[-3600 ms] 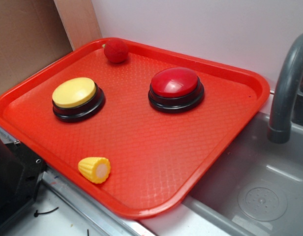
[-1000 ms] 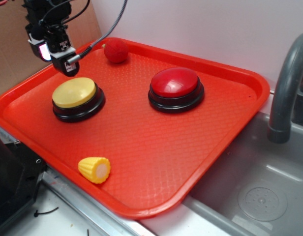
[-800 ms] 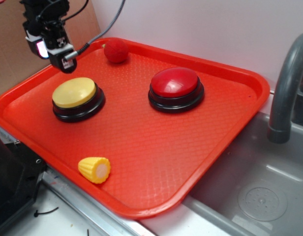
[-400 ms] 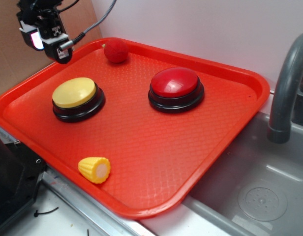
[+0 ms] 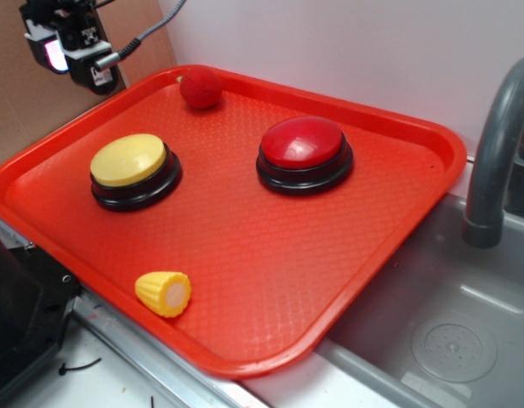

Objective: Push the yellow button.

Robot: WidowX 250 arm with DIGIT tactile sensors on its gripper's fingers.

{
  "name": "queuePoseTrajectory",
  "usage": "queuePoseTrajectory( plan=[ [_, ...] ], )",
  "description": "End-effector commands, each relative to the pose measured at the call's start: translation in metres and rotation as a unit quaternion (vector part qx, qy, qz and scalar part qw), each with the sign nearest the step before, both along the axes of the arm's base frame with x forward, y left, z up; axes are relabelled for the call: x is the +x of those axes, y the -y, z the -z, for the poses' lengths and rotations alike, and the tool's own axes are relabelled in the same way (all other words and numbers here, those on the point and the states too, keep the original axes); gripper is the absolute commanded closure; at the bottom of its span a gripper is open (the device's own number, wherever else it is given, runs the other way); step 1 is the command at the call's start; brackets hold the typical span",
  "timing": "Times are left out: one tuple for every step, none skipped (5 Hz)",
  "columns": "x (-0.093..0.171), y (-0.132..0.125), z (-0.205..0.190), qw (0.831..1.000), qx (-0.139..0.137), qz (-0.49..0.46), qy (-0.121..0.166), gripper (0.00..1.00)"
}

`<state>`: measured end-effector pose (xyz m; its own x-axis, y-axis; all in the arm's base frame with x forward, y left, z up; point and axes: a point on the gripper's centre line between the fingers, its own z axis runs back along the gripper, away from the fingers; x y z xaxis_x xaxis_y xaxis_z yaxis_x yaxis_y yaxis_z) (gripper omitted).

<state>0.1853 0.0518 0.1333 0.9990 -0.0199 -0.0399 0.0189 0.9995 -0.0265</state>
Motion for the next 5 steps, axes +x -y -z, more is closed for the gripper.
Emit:
queuePoseTrajectory(
  plan=[
    [0.008,-0.001,-0.027,0.999,0.011,-0.011,0.038,0.0],
    [0.007,-0.001,-0.033,0.999,0.011,-0.015,0.04,0.0],
    [0.006,0.0,-0.04,0.999,0.02,-0.017,0.042,0.0],
    [0.005,0.001,-0.045,0.998,0.027,-0.018,0.045,0.0],
    [0.003,0.001,-0.05,0.998,0.025,-0.019,0.055,0.0]
  ],
)
